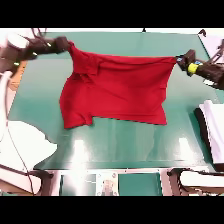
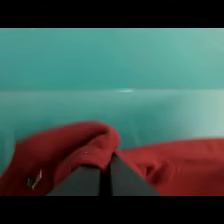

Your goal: Fold the shirts.

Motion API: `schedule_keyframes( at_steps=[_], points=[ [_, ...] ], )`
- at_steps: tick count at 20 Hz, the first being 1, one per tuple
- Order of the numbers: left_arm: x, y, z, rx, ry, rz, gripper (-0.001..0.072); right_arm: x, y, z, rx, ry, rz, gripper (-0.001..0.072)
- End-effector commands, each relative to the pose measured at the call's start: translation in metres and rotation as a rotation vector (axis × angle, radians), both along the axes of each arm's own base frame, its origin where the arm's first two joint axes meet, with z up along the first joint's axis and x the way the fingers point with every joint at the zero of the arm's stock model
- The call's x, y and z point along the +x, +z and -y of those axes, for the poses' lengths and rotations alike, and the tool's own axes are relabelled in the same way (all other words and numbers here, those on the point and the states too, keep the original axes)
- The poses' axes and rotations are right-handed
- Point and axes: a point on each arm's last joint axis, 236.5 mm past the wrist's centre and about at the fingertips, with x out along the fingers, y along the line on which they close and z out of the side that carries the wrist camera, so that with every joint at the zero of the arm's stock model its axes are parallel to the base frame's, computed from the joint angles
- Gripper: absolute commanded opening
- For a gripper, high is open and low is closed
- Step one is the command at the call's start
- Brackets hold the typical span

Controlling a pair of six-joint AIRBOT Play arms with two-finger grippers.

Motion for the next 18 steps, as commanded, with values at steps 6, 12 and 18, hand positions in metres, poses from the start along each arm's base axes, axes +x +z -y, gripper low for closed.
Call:
schedule_keyframes(
  at_steps=[6, 12, 18],
  points=[
    [-0.004, -0.054, -0.020, -0.020, -0.113, -0.159, 0.0640, 0.009, -0.069, 0.020, 0.067, 0.085, -0.124, 0.0233],
    [-0.090, -0.061, -0.133, -0.050, -0.216, -0.454, 0.0639, -0.113, -0.092, 0.056, 0.103, 0.238, -0.365, 0.0212],
    [-0.153, -0.166, -0.137, -0.093, -0.230, -0.710, 0.0638, -0.201, -0.122, 0.063, 0.078, 0.119, -0.466, 0.0212]
  ],
)
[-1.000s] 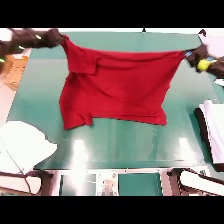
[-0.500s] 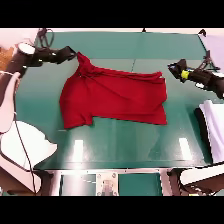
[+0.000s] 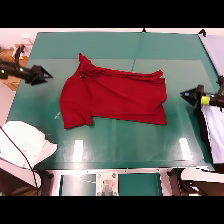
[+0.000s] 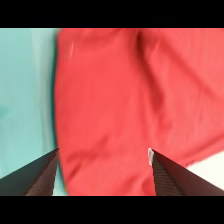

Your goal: Fold the shirts.

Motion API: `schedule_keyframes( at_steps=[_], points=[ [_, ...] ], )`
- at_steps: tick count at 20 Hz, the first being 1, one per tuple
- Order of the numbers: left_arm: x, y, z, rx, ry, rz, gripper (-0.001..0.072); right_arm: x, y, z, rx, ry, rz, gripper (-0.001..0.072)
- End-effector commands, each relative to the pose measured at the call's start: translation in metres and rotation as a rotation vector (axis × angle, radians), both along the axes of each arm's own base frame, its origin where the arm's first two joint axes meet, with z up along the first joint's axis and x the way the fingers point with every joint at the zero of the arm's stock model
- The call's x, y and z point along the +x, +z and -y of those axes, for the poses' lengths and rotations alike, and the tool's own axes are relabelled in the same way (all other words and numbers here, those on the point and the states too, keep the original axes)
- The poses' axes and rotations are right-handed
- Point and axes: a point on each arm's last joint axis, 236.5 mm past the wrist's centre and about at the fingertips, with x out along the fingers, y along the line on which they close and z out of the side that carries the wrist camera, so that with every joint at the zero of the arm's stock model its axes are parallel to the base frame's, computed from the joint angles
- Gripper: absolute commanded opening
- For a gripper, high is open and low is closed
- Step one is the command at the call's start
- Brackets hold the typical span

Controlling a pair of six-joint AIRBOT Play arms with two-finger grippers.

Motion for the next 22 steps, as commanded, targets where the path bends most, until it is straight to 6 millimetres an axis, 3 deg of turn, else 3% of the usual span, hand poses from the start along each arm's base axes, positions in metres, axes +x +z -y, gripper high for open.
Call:
schedule_keyframes(
  at_steps=[1, 5, 10, 11, 13, 14, 16, 19, 22],
  points=[
    [-0.037, -0.054, 0.001, -0.031, -0.004, -0.120, 0.0639, -0.048, -0.016, -0.004, -0.025, -0.023, -0.051, 0.0212],
    [-0.045, -0.086, 0.022, -0.066, 0.009, -0.116, 0.0639, -0.066, -0.025, -0.018, -0.008, -0.027, -0.078, 0.0235],
    [-0.038, -0.099, 0.064, -0.026, -0.077, -0.073, 0.0637, -0.084, -0.044, -0.032, 0.023, -0.012, -0.138, 0.0319],
    [-0.033, -0.099, 0.063, -0.021, -0.064, -0.059, 0.0597, -0.091, -0.049, -0.031, 0.000, 0.007, -0.160, 0.0379],
    [-0.027, -0.096, 0.062, -0.017, -0.068, -0.029, 0.0196, -0.102, -0.059, -0.027, -0.030, 0.018, -0.218, 0.0436],
    [-0.027, -0.095, 0.062, -0.018, -0.069, -0.025, 0.0055, -0.105, -0.063, -0.025, -0.046, 0.018, -0.231, 0.0448],
    [-0.027, -0.089, 0.068, -0.051, -0.086, -0.007, 0.0028, -0.111, -0.077, -0.032, -0.046, 0.010, -0.257, 0.0549],
    [-0.025, -0.084, 0.071, -0.070, -0.088, 0.002, 0.0028, -0.116, -0.105, -0.050, -0.056, 0.012, -0.300, 0.0549],
    [-0.028, -0.083, 0.073, -0.078, -0.098, -0.006, 0.0028, -0.099, -0.113, -0.080, -0.011, 0.056, -0.279, 0.0548]
  ],
)
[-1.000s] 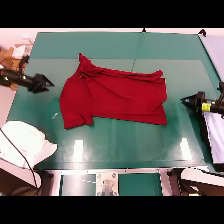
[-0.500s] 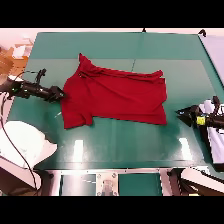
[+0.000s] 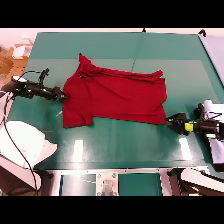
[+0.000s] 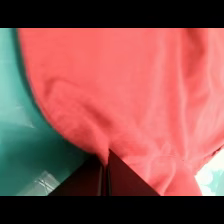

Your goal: Fold the shirts.

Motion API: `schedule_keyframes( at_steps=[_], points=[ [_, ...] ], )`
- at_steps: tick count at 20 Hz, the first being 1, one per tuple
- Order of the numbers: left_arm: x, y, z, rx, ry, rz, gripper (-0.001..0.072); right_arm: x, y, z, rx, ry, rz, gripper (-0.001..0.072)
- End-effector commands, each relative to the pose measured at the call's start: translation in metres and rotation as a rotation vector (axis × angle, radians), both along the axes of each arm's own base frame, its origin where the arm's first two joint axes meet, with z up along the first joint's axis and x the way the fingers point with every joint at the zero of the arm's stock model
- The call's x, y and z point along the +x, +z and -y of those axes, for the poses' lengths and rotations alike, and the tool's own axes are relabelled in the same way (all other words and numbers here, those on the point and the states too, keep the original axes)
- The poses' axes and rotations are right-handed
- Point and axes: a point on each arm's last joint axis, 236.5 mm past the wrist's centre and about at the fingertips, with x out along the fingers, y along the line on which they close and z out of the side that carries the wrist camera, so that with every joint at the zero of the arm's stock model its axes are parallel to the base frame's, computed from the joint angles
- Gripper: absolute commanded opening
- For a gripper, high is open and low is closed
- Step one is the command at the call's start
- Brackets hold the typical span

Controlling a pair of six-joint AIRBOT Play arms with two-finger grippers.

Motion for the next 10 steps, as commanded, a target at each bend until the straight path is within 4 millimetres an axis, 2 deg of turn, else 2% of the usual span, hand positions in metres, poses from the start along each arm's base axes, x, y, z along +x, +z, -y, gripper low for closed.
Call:
schedule_keyframes(
  at_steps=[1, 3, 7, 8, 9, 10],
  points=[
    [-0.001, 0.004, 0.003, -0.017, -0.009, 0.003, 0.0029, 0.016, -0.021, -0.020, -0.014, 0.010, 0.017, 0.0548],
    [-0.001, 0.003, 0.003, -0.016, -0.009, 0.003, 0.0029, 0.030, -0.019, -0.025, -0.006, 0.002, 0.049, 0.0520],
    [-0.001, 0.004, 0.003, -0.018, -0.009, 0.003, 0.0029, 0.036, -0.014, -0.026, -0.001, 0.002, 0.065, 0.0329],
    [-0.002, 0.004, 0.004, -0.021, -0.012, 0.001, 0.0029, 0.034, -0.013, -0.028, 0.011, 0.009, 0.064, 0.0237],
    [-0.003, 0.006, 0.005, -0.029, -0.018, -0.003, 0.0028, 0.034, -0.010, -0.031, 0.025, 0.017, 0.066, 0.0102],
    [-0.004, 0.011, 0.007, -0.042, -0.023, 0.000, 0.0028, 0.036, -0.007, -0.036, 0.036, 0.030, 0.082, 0.0015]
  ],
)
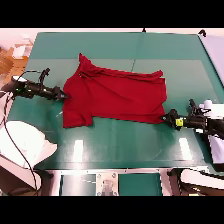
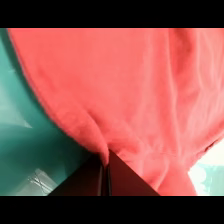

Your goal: Fold the shirts.

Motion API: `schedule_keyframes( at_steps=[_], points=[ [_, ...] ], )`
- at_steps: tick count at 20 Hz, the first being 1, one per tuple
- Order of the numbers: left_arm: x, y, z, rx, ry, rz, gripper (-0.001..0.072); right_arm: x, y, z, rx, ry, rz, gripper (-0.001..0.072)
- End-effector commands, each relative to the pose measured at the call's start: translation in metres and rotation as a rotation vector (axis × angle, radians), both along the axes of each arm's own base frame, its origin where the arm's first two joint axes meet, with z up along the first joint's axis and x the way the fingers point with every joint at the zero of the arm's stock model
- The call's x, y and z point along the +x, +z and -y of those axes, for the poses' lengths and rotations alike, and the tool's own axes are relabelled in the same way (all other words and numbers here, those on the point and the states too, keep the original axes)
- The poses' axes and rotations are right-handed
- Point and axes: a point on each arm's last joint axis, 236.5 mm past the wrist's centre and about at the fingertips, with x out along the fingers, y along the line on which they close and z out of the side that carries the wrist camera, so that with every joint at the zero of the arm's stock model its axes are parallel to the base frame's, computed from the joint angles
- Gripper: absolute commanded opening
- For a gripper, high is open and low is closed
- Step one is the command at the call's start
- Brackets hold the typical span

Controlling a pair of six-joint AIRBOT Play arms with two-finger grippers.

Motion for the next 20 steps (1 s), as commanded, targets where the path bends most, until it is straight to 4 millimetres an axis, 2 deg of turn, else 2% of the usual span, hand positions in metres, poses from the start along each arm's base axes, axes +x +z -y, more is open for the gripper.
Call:
schedule_keyframes(
  at_steps=[1, 2, 3, 4, 6, 7, 8, 9, 11, 12, 13, 14, 16, 18, 20],
  points=[
    [-0.001, 0.019, 0.007, -0.042, -0.027, 0.012, 0.0027, 0.009, 0.018, -0.015, 0.064, 0.036, 0.051, 0.0014],
    [0.001, 0.038, 0.009, -0.055, -0.049, 0.042, 0.0027, 0.017, 0.035, -0.018, 0.085, 0.063, 0.097, 0.0013],
    [0.005, 0.066, 0.010, -0.052, -0.069, 0.096, 0.0027, 0.030, 0.059, -0.017, 0.089, 0.088, 0.159, 0.0013],
    [0.012, 0.099, 0.009, -0.040, -0.071, 0.162, 0.0026, 0.047, 0.094, -0.012, 0.073, 0.107, 0.243, 0.0013],
    [0.024, 0.197, 0.011, -0.013, -0.058, 0.375, 0.0027, 0.080, 0.191, 0.006, -0.009, 0.094, 0.449, 0.0013],
    [0.023, 0.251, 0.013, 0.002, -0.048, 0.490, 0.0027, 0.092, 0.256, 0.015, -0.068, 0.077, 0.590, 0.0013],
    [0.015, 0.313, 0.018, 0.011, -0.033, 0.626, 0.0027, 0.094, 0.322, 0.021, -0.130, 0.059, 0.730, 0.0014],
    [0.002, 0.373, 0.024, 0.017, -0.016, 0.759, 0.0028, 0.088, 0.392, 0.024, -0.204, 0.042, 0.876, 0.0013],
    [-0.042, 0.491, 0.033, 0.056, 0.043, 1.054, 0.0028, 0.056, 0.509, 0.023, -0.373, 0.008, 1.119, 0.0014],
    [-0.074, 0.545, 0.038, 0.079, 0.077, 1.206, 0.0028, 0.036, 0.555, 0.019, -0.447, -0.016, 1.214, 0.0013],
    [-0.107, 0.588, 0.043, 0.090, 0.107, 1.333, 0.0028, 0.014, 0.595, 0.012, -0.523, -0.040, 1.307, 0.0014],
    [-0.145, 0.626, 0.049, 0.100, 0.138, 1.456, 0.0028, -0.006, 0.626, 0.005, -0.579, -0.065, 1.379, 0.0013],
    [-0.206, 0.670, 0.054, 0.107, 0.208, 1.609, 0.0028, -0.041, 0.670, -0.014, -0.661, -0.107, 1.498, 0.0014],
    [-0.250, 0.696, 0.051, 0.120, 0.301, 1.695, 0.0028, -0.064, 0.694, -0.023, -0.712, -0.156, 1.578, 0.0014],
    [-0.270, 0.702, 0.042, 0.173, 0.378, 1.711, 0.0029, -0.073, 0.701, -0.023, -0.759, -0.191, 1.593, 0.0014]
  ],
)
